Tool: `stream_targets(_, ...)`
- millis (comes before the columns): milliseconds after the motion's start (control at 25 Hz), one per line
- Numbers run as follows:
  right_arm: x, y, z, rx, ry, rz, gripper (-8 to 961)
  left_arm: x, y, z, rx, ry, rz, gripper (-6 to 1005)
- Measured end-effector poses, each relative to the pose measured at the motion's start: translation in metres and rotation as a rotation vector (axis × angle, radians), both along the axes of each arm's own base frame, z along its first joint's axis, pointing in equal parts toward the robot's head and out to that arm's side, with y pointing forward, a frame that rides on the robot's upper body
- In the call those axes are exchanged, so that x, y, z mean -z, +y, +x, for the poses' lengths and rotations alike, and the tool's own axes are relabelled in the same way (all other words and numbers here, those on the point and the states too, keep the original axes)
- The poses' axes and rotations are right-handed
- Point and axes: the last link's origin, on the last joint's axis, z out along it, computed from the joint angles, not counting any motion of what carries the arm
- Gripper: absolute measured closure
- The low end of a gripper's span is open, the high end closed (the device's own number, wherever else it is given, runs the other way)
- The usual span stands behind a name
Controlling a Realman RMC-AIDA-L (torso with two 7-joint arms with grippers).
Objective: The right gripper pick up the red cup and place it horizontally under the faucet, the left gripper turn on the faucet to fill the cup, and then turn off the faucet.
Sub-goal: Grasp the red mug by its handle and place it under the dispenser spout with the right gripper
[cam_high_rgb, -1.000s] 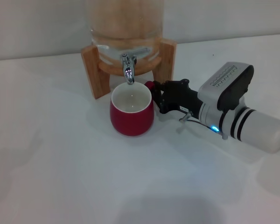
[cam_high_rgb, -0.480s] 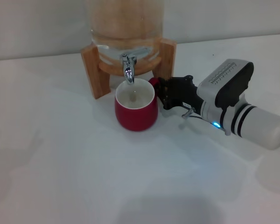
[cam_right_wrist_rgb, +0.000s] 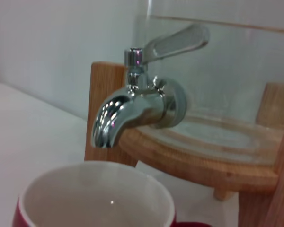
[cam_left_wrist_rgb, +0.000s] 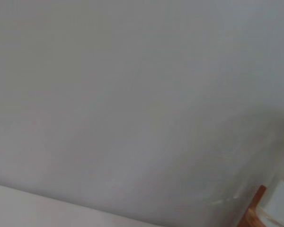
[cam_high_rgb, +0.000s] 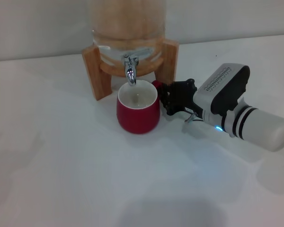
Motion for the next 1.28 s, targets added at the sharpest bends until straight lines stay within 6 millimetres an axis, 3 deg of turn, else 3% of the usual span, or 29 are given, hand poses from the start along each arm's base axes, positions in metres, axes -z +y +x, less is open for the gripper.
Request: stream_targets(1280, 0.0018, -0.0008, -0.0044, -0.038, -0.01, -0.019, 826, -0.0008, -0.0018, -0.0014, -0.006, -0.002, 0.003, 124)
